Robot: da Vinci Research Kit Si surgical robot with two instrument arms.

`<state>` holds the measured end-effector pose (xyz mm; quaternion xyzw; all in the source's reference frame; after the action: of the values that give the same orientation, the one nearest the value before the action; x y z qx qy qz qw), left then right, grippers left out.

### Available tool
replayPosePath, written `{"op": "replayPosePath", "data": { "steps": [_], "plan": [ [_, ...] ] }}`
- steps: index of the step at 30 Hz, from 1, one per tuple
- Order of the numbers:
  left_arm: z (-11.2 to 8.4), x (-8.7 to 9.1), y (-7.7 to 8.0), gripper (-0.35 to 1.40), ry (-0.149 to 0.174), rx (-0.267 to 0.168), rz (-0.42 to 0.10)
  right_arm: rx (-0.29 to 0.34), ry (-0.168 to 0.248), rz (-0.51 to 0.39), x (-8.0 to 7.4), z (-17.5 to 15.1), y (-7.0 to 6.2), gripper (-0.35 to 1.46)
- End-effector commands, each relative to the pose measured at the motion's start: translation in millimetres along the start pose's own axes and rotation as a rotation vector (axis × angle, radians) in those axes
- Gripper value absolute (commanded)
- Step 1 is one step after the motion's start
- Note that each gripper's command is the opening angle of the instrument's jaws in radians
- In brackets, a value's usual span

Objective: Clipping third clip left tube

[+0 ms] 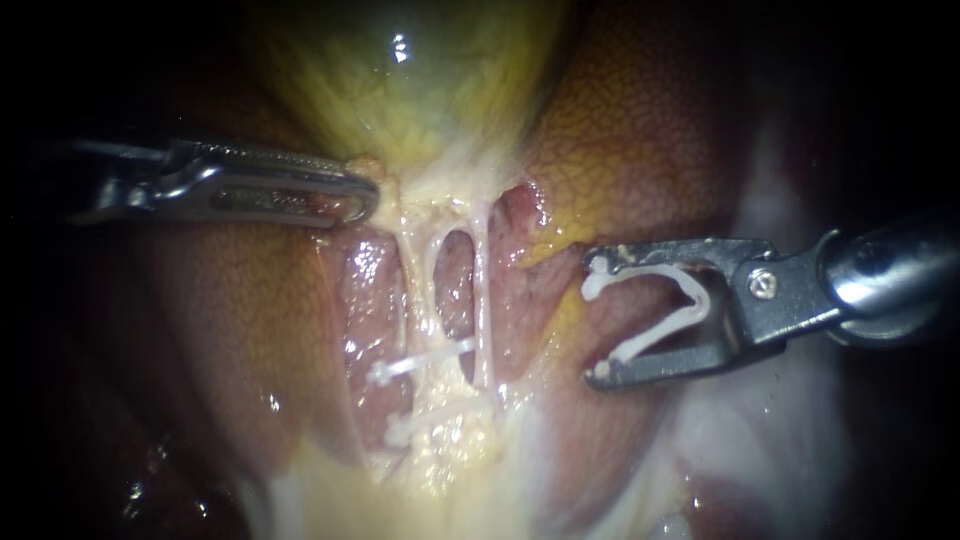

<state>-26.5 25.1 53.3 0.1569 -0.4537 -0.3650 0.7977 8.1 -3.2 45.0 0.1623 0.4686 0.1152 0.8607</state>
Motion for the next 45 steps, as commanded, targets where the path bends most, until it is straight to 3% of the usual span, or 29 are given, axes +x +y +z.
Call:
{"op": "replayPosePath", "data": {
  "steps": [1,4,9,13,17,22,32,38,45],
  "plan": [
    [0.0,0.0,0.0,-0.35,0.000,0.000,0.000,-0.001,0.000,-0.006,0.0,0.0,0.0,0.49],
    [-0.3,-0.3,-0.2,-0.35,0.001,0.001,-0.002,-0.001,0.000,-0.006,0.0,0.0,0.0,0.49],
    [-2.2,-2.6,-0.9,-0.35,0.007,0.015,-0.015,-0.001,0.000,-0.006,0.0,0.0,0.1,0.49],
    [-4.6,-5.1,-1.4,-0.35,-0.023,0.005,-0.036,-0.001,0.000,-0.005,0.0,0.0,0.2,0.49],
    [-6.5,-7.0,-1.9,-0.35,-0.041,-0.007,-0.025,0.009,0.003,-0.006,0.1,0.2,0.2,0.49],
    [-6.4,-6.7,-2.3,-0.35,-0.045,-0.011,-0.025,0.056,0.036,-0.008,0.6,1.2,0.5,0.48],
    [-5.7,-6.1,-2.6,-0.35,-0.048,-0.020,-0.023,0.151,0.138,0.124,1.6,4.8,2.0,0.49],
    [-5.7,-6.1,-2.7,-0.35,-0.048,-0.021,-0.023,0.194,0.174,0.174,1.5,7.2,2.9,0.49],
    [-5.6,-6.2,-3.0,-0.35,-0.048,-0.020,-0.024,0.237,0.184,0.215,0.9,9.6,3.8,0.49]
  ]
}}
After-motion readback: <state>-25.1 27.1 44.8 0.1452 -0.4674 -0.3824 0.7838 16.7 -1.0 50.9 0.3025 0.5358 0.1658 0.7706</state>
